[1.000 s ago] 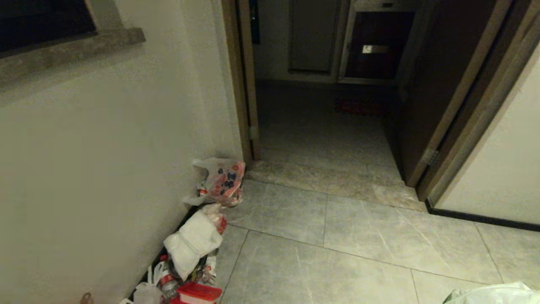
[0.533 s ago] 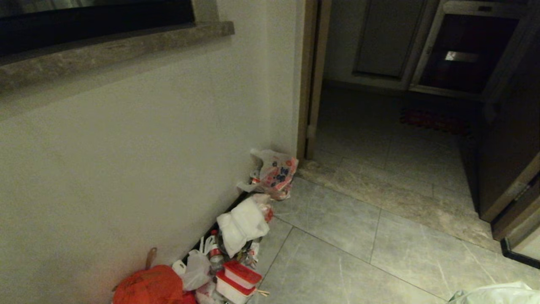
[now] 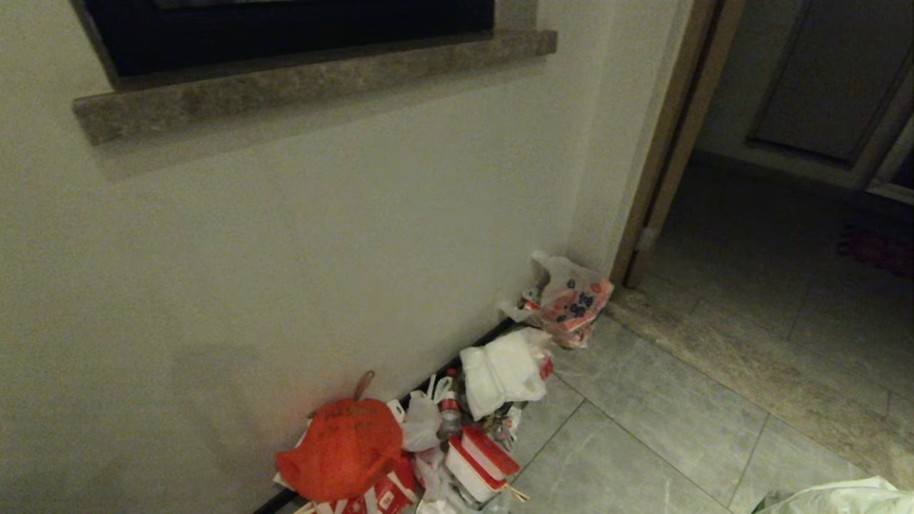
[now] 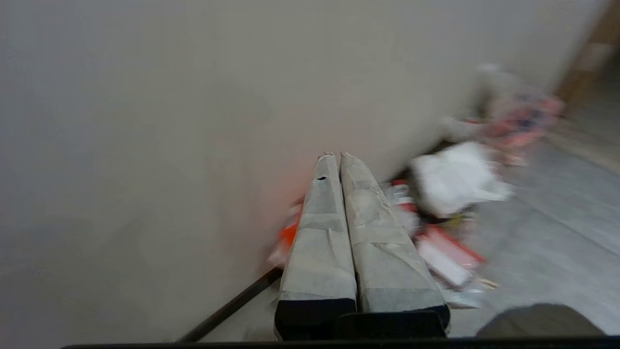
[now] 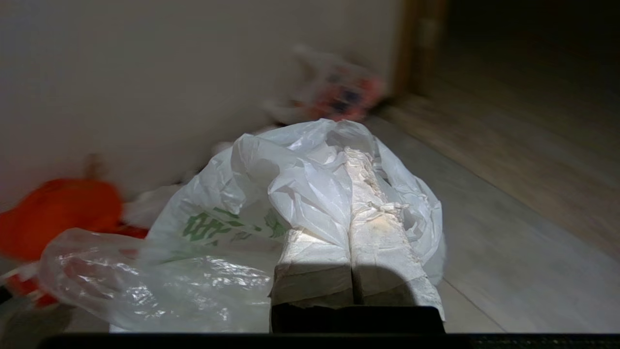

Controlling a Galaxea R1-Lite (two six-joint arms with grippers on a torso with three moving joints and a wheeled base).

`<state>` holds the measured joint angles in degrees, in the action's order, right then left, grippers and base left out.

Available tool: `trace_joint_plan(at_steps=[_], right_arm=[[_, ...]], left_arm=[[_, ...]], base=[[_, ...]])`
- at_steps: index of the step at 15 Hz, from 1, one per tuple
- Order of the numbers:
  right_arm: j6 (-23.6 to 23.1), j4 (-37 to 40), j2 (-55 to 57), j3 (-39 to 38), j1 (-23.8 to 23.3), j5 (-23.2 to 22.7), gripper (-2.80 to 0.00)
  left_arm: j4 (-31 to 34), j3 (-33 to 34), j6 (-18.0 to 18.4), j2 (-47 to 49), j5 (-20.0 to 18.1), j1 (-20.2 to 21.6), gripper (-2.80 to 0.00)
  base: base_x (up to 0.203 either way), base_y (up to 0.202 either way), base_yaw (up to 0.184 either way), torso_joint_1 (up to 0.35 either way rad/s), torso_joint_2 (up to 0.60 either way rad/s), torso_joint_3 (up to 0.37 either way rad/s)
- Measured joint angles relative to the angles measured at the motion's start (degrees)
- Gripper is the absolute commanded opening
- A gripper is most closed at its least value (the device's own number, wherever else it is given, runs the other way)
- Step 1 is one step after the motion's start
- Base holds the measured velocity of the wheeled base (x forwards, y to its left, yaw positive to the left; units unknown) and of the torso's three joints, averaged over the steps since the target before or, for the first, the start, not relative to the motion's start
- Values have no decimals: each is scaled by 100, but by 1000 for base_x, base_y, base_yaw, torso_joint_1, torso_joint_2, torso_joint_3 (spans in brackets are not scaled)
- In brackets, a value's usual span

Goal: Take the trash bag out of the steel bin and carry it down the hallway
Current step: Put the trash bag at the door

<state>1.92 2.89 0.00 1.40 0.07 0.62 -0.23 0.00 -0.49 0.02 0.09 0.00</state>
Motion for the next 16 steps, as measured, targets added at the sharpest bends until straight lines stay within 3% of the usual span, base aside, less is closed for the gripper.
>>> trace_joint_plan(at_steps=[10,16], right_arm=[[-8,0,0,0,0,-2,-280],[-10,-5,2,0,0,1,-280]], left_arm=[[1,0,0,0,1,0,-280],[0,0,-2,0,-1,0,-280]], base=[[-1,-11,167,1,-1,3],[0,-1,12,1,1,0]])
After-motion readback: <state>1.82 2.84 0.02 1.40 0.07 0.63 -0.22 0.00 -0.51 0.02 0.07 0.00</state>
